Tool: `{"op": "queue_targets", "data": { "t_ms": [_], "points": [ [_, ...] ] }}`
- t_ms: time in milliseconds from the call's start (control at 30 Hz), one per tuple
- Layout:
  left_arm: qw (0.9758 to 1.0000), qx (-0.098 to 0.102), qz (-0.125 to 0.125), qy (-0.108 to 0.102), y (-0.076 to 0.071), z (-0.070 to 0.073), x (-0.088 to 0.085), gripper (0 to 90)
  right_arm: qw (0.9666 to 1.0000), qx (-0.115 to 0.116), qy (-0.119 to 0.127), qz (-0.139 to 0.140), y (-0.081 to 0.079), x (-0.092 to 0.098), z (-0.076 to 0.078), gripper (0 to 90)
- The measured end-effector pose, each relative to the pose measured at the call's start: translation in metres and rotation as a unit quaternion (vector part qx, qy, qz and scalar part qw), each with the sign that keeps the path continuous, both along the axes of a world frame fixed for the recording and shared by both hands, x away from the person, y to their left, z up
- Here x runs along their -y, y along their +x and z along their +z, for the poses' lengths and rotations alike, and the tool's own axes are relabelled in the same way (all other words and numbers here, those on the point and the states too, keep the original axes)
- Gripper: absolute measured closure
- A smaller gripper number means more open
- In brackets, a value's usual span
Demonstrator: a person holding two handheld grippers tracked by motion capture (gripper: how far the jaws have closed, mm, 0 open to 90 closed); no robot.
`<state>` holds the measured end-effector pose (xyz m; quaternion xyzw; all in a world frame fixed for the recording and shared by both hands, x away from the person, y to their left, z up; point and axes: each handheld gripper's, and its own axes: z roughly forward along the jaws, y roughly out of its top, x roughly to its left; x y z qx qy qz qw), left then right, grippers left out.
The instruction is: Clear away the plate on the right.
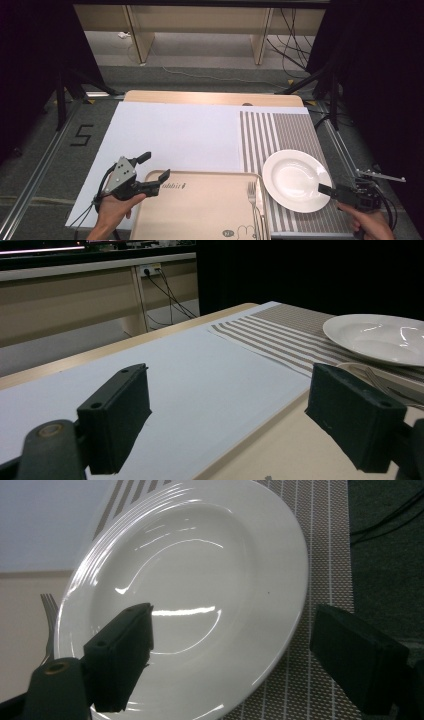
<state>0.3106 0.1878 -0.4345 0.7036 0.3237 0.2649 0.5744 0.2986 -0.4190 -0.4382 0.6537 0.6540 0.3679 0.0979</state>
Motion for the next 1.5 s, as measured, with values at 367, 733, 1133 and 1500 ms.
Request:
{"op": "queue_targets", "data": {
  "t_ms": [367,733,1133,1500],
  "points": [
    [1.0000,0.002,-0.003,0.001,-0.001,0.000,0.000,16.7,0.9985,-0.044,0.032,0.001,0.002,0.004,-0.006,19.0],
    [1.0000,0.000,-0.002,0.001,-0.001,0.000,0.000,16.7,0.9967,-0.070,0.039,0.006,0.008,0.008,-0.017,20.4],
    [1.0000,0.000,-0.003,0.001,-0.001,0.000,0.000,16.7,0.9918,-0.081,0.093,0.032,0.013,0.006,-0.025,21.6],
    [1.0000,0.000,-0.003,0.000,-0.001,0.000,0.000,16.7,0.9896,-0.090,0.108,0.029,0.017,0.004,-0.029,23.8]
  ]
}}
